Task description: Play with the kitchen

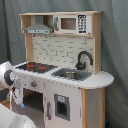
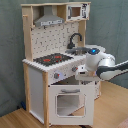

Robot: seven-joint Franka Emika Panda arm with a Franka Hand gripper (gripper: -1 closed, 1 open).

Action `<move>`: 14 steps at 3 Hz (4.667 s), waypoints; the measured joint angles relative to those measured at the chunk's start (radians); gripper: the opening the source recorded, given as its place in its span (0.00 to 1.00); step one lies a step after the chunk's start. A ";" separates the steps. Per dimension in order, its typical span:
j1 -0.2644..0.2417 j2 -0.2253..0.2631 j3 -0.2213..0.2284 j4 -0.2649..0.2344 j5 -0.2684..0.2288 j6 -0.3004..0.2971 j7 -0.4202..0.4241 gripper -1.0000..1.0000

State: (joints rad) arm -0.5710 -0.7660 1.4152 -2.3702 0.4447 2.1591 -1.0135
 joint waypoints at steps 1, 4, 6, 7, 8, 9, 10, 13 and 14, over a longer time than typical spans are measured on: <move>-0.031 0.041 0.048 0.000 0.009 0.050 0.000 1.00; -0.106 0.142 0.151 0.000 0.062 0.188 0.007 0.00; -0.163 0.151 0.310 0.003 0.149 0.303 0.041 0.00; -0.217 0.151 0.378 0.014 0.176 0.357 0.041 0.00; -0.248 0.151 0.403 0.080 0.180 0.379 0.103 0.00; -0.219 0.150 0.407 0.082 0.180 0.379 0.200 0.00; -0.203 0.146 0.407 0.083 0.179 0.363 0.299 0.00; -0.200 0.108 0.426 0.193 0.176 0.193 0.482 0.00; -0.226 0.064 0.417 0.255 0.154 0.137 0.483 0.00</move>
State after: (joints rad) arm -0.7966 -0.7022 1.8318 -2.1154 0.5990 2.2956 -0.5306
